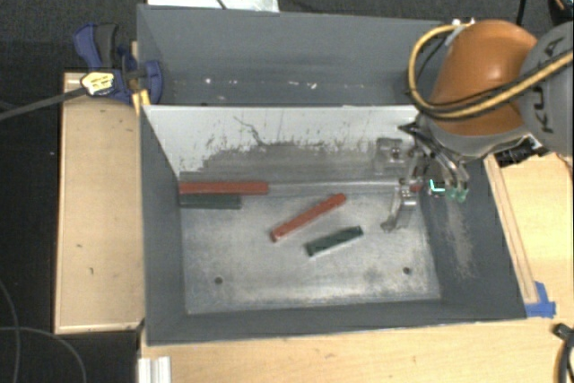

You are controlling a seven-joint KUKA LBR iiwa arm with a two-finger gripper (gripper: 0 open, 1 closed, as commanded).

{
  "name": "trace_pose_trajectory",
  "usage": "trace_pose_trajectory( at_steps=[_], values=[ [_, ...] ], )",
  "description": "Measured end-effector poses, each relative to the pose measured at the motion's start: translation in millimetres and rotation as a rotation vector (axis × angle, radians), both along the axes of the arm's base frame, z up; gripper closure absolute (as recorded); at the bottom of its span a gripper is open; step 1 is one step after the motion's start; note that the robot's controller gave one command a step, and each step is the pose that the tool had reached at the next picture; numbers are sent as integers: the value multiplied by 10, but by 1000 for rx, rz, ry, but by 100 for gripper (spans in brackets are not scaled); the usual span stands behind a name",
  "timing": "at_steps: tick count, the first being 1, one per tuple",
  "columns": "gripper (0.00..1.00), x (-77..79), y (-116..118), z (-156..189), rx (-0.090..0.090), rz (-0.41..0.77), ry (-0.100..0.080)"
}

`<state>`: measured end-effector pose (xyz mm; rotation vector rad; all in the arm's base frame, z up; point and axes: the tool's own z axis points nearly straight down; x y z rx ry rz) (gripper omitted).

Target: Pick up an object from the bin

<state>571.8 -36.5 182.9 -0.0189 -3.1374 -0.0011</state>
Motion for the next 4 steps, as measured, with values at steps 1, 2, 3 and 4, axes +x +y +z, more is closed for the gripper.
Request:
trace_pose_trajectory(
  at_steps=[1,2,3,4],
  values=[
    [0,-29,117,-1153,1,229,-3],
    [0,-80,420,-1119,1,302,-4],
    [100,-58,411,-1096,0,301,-11],
    [0,-78,410,-1118,1,301,-6]
  ],
)
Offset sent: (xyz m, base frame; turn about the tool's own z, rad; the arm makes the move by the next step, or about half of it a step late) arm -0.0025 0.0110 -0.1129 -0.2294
